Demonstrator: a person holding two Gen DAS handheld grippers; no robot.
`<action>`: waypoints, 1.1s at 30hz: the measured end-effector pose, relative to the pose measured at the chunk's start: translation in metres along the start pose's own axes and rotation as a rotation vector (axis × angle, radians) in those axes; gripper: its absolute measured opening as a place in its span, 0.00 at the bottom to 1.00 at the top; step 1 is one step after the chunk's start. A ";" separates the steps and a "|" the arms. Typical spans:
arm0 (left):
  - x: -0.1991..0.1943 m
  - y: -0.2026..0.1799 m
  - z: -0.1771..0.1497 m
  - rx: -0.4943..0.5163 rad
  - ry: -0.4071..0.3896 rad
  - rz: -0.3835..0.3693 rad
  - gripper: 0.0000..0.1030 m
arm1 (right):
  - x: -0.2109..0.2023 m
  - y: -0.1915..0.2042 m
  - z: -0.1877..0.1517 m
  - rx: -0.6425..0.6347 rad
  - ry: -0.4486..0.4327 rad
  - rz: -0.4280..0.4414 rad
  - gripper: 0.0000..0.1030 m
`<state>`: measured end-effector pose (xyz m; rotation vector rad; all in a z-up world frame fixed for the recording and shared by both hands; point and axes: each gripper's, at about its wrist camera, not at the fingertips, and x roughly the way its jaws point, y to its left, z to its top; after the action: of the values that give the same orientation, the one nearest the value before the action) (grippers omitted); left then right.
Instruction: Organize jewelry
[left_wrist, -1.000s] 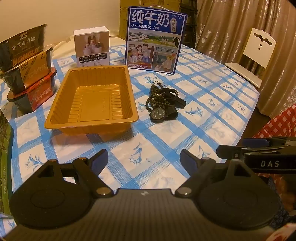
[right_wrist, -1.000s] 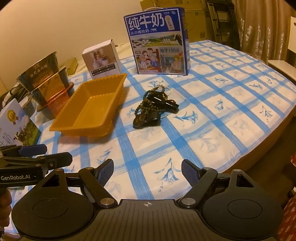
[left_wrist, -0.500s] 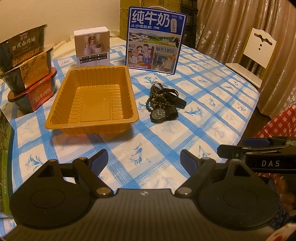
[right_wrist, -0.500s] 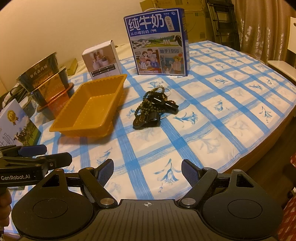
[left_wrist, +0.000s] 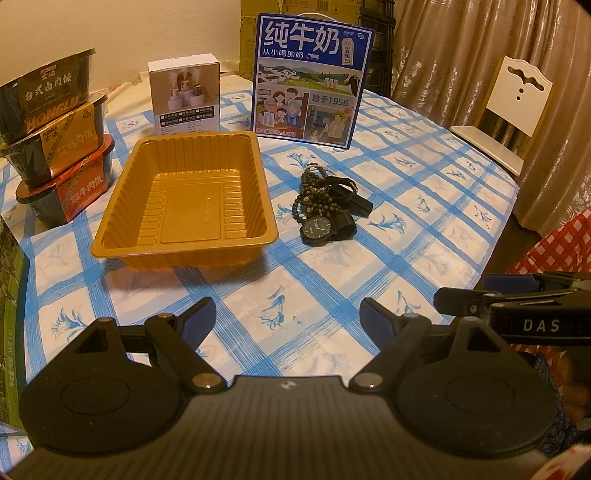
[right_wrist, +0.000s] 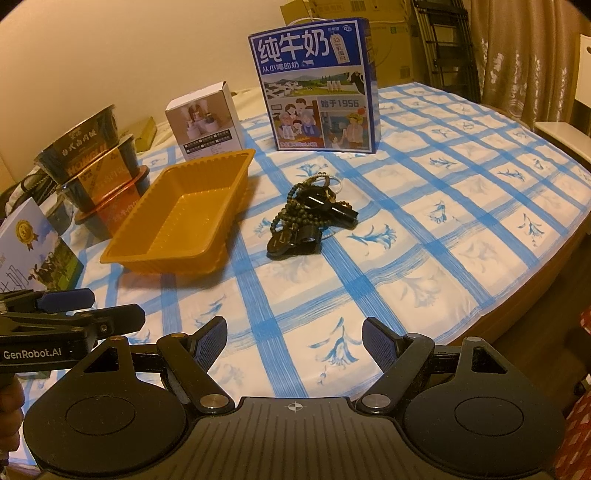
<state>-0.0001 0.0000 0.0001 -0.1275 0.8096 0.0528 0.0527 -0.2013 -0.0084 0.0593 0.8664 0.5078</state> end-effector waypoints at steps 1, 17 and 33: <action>0.000 0.000 0.000 0.000 0.000 0.000 0.81 | 0.000 0.001 0.001 0.000 0.000 0.000 0.78; 0.000 0.000 0.000 -0.001 0.000 0.000 0.81 | -0.001 0.001 0.001 -0.001 -0.003 0.001 0.78; 0.000 0.000 0.000 0.000 0.000 0.000 0.81 | -0.001 0.001 0.001 0.000 -0.004 0.002 0.78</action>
<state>-0.0001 0.0000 0.0000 -0.1278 0.8093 0.0529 0.0526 -0.2005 -0.0070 0.0615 0.8624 0.5087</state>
